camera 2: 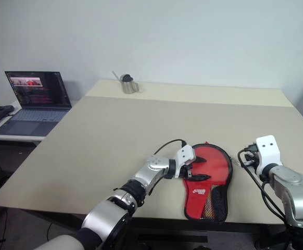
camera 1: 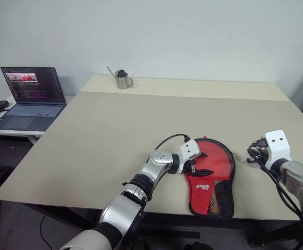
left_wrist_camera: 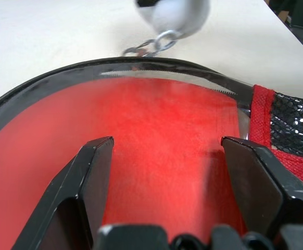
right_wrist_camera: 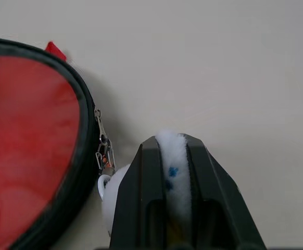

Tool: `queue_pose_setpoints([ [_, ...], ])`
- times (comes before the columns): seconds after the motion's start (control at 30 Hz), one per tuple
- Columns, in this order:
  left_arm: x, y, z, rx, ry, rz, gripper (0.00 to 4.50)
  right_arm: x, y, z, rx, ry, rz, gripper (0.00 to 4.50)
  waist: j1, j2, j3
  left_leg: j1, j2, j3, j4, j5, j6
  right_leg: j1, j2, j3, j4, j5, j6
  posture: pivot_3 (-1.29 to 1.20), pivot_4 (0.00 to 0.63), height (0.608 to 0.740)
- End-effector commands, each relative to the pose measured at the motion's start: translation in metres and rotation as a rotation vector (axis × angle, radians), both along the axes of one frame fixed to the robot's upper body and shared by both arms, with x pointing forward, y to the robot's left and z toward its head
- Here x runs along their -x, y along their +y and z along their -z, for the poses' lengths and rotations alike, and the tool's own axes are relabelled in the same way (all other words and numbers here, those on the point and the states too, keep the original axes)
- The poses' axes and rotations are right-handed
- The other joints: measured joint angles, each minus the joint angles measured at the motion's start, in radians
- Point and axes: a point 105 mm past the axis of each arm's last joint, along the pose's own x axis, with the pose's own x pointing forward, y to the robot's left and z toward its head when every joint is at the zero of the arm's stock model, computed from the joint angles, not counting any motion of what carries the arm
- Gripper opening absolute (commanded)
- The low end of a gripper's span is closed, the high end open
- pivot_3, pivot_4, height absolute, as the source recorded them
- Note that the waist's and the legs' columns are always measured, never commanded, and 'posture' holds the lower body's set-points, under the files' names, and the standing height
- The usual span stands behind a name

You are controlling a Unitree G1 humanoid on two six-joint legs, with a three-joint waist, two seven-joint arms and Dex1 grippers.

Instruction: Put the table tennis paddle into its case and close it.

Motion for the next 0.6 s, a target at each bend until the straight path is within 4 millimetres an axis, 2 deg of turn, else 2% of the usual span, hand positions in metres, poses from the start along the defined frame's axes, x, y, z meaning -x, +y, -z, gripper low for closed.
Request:
queue_pose_setpoints([
  [0.03, 0.005, -0.005, 0.009, -0.038, 0.014, 0.019, 3.6, 0.004, -0.007, -0.015, 0.022, -0.048, 0.028, 0.12, 0.0, 0.0, 0.0, 0.0, 0.0, 0.0, 0.0, 0.0, 0.0, 0.0, 0.0, 0.0, 0.0, 0.0, 0.0, 0.0, 0.15, 0.74],
  [0.23, 0.007, -0.004, 0.013, -0.056, 0.008, 0.024, 3.6, 0.015, -0.005, -0.008, 0.015, 0.009, 0.0, 0.12, 0.001, 0.0, 0.0, 0.0, 0.0, -0.001, 0.0, 0.0, 0.0, 0.001, 0.0, -0.001, -0.002, 0.0, 0.0, 0.0, 0.15, 0.74],
  [0.6, 0.01, -0.007, 0.017, -0.063, 0.014, 0.039, 3.6, 0.06, 0.011, -0.003, -0.028, 0.157, -0.132, 0.12, 0.001, 0.0, 0.0, -0.001, 0.0, -0.001, 0.0, -0.003, 0.001, 0.003, 0.0, -0.001, -0.008, 0.0, 0.0, 0.0, 0.15, 0.74],
])
